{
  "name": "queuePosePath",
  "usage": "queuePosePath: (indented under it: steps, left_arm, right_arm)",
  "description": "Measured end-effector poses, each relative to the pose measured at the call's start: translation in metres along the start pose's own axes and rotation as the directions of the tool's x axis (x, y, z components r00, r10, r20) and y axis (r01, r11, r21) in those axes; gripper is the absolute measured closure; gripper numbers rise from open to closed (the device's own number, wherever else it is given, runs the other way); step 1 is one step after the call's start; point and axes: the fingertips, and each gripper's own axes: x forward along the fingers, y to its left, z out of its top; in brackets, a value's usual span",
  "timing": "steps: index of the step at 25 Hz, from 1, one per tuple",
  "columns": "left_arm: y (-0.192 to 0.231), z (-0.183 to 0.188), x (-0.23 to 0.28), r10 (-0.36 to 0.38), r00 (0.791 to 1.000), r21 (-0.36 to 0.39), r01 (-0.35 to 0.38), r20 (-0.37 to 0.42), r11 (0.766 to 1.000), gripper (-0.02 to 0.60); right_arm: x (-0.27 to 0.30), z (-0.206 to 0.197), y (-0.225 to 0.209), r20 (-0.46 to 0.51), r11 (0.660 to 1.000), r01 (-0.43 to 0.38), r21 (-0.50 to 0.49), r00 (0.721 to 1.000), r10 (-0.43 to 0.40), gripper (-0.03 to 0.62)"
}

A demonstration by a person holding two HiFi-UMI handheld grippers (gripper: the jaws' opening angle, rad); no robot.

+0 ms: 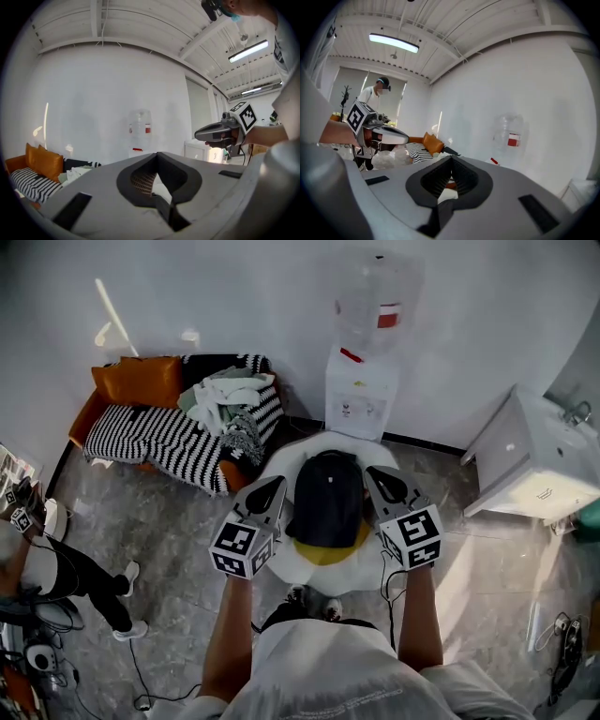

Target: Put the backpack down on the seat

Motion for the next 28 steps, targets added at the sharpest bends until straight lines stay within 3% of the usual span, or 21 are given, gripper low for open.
queuePosePath:
  steps: [6, 9, 16, 28]
  left_arm:
    - [0.002, 0.038, -0.015, 0.029, 0.999, 0.056, -0.031, 0.043, 0.998, 0.584]
    - [0.0, 0.054, -0.021, 0.026, 0.997, 0.041, -0.029, 0.068, 0.999, 0.584]
    - [-0.01, 0.082, -0.04, 0.034, 0.994, 0.085, -0.042, 0.1, 0.995, 0.586]
    - [-0.014, 0.105, -0.06, 0.095, 0.986, 0.167, -0.117, 0.137, 0.979, 0.586]
  right_arm:
    - [-0.01, 0.034, 0.005, 0.055, 1.0, -0.012, -0.024, 0.998, 0.013, 0.589]
    - [-0.016, 0.05, 0.007, 0.09, 0.999, -0.026, -0.033, 0.996, 0.029, 0.589]
    - [-0.036, 0.087, 0.011, 0.145, 0.997, -0.038, -0.075, 0.988, 0.048, 0.589]
    - [-0.046, 0.103, 0.024, 0.178, 0.993, -0.071, -0.09, 0.98, 0.086, 0.591]
